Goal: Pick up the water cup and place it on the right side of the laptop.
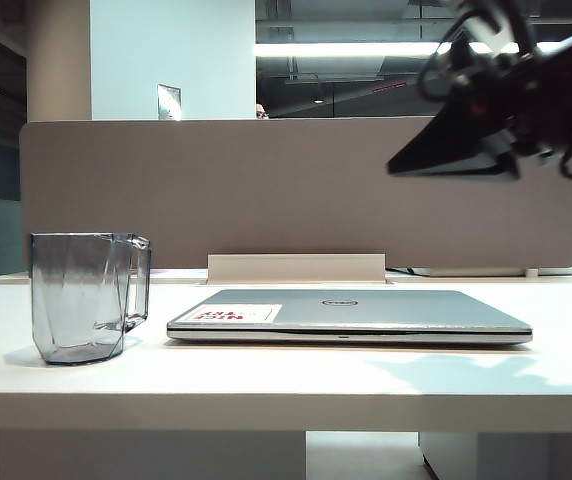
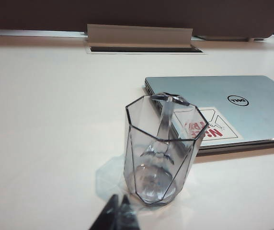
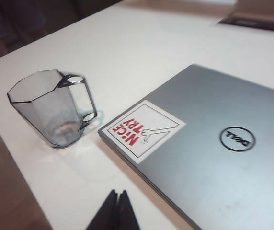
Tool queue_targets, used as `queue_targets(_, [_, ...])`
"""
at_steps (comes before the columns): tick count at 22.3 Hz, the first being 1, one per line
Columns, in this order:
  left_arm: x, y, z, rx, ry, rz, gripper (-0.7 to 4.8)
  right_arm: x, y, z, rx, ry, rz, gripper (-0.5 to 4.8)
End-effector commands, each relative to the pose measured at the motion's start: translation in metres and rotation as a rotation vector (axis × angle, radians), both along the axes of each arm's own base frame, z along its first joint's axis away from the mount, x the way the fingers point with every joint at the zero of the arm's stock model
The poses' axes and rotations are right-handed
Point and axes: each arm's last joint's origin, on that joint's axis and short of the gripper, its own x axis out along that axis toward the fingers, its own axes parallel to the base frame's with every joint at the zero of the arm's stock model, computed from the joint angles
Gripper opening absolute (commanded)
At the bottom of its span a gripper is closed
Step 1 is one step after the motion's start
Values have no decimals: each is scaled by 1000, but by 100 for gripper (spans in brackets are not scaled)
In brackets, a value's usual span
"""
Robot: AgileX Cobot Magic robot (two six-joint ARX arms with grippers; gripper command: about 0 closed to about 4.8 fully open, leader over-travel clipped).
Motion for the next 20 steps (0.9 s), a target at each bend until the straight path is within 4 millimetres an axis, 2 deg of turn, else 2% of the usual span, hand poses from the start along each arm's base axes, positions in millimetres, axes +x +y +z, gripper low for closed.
queue_targets(1, [0,0,2,-1,-13,-8,-4,13,10,5,8,-17,20,-9])
queue_targets(10, [0,0,2,-1,-12,-7,-4,57,37,7,2,10,56,-9])
queue_targets(16, [0,0,2,-1,-12,-7,-4,75,47,4,0,21,103,-8])
queue_targets(20, [0,0,2,0,-12,-5,-4,87,66,-2,-23,9,165,4])
